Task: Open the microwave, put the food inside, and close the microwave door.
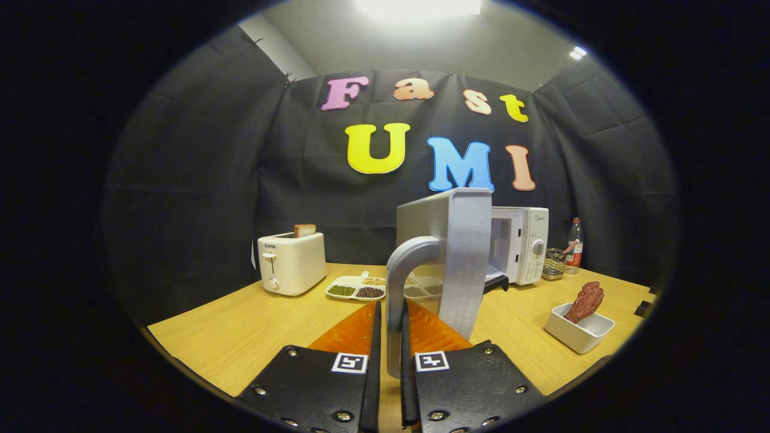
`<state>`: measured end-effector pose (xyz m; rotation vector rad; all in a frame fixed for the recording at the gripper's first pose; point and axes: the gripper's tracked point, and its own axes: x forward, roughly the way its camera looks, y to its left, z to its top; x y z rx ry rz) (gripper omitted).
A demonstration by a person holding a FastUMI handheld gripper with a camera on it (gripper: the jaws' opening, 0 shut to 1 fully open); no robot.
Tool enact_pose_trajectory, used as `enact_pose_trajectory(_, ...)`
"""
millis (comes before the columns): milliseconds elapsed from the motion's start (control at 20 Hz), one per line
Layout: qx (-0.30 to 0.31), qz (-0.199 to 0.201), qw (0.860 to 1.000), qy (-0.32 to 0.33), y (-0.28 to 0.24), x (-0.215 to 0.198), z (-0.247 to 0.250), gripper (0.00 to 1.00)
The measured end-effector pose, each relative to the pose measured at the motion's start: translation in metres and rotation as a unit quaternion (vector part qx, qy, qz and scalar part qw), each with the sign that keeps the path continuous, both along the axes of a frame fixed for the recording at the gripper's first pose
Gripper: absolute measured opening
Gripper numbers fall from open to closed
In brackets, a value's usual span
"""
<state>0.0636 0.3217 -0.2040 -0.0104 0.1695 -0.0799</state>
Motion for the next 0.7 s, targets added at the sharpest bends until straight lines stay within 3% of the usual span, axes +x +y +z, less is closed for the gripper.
enact_pose_trajectory(200,0.009,0.075,0.997,-0.021,0.035,-0.025,0.017,0.16)
enact_pose_trajectory(450,0.023,0.169,0.984,-0.054,0.033,-0.057,0.055,0.64)
enact_pose_trajectory(600,0.000,0.220,0.974,-0.049,0.006,-0.067,0.068,0.79)
enact_pose_trajectory(650,-0.009,0.225,0.973,-0.052,-0.012,-0.070,0.071,0.94)
enact_pose_trajectory(700,-0.016,0.231,0.971,-0.057,-0.026,-0.071,0.075,0.96)
